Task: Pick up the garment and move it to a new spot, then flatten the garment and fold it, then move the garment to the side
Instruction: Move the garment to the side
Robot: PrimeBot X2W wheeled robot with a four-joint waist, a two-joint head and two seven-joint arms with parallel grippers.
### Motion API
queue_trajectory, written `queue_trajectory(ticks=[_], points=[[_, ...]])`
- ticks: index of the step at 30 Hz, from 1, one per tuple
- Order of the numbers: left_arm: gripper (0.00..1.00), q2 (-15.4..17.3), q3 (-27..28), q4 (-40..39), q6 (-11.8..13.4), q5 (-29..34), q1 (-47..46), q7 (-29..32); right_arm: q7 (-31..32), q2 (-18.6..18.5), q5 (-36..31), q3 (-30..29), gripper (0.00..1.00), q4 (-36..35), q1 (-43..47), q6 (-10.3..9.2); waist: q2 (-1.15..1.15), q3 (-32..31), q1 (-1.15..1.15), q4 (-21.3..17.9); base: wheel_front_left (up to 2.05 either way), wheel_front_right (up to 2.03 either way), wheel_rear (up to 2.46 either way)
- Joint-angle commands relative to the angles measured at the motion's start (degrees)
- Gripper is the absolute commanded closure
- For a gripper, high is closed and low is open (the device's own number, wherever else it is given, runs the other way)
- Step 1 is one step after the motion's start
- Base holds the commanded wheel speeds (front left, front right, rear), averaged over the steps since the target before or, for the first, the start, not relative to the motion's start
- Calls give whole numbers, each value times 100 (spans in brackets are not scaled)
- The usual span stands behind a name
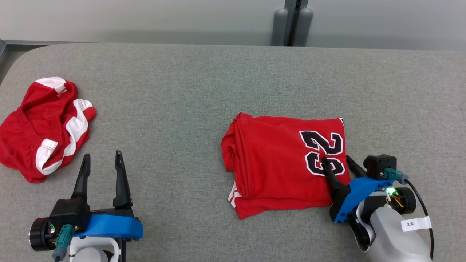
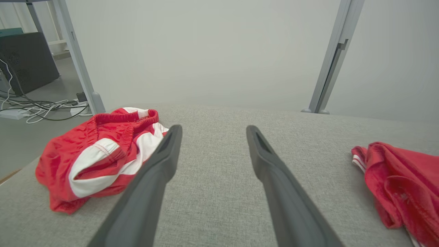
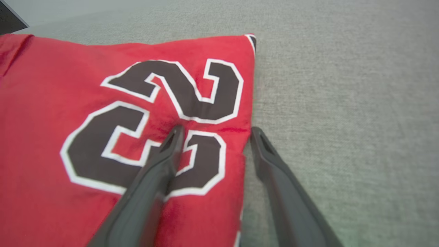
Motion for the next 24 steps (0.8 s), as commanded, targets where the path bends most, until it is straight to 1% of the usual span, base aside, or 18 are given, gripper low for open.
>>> queue_trajectory(ticks=[1,2,3,4,7,13,18,24], points=[[0,7,10,-9,-13,-36,-87,-26,14,106,58,110,0,98,7,19,-1,5,0,3,0,0,0],[0,4,8,-14,-19,-43,-94,-26,23,123,131,196,0,160,-21,19,-1,8,0,4,0,0,0],[0,-2,5,-18,-27,-51,-99,-26,-15,141,211,293,65,187,-46,19,-1,11,0,4,0,0,0],[0,-5,4,-24,-34,-57,-105,-26,-75,151,321,356,100,189,-72,19,-1,15,0,7,0,0,0],[0,-14,16,-46,-25,-57,-104,-26,-271,88,444,494,100,169,-245,17,-1,28,0,-11,0,0,0],[0,-28,37,-245,-27,-66,-185,-27,-499,-385,277,707,100,52,-754,11,-1,170,0,-139,0,0,0],[0,-33,47,-550,-63,2,-324,-22,-513,-846,79,1042,100,-26,-1429,10,-1,522,0,-362,0,0,0],[0,50,40,-909,-106,127,-684,-21,-441,-1615,145,1272,100,-61,-2351,10,-1,1223,0,-662,0,0,0]])
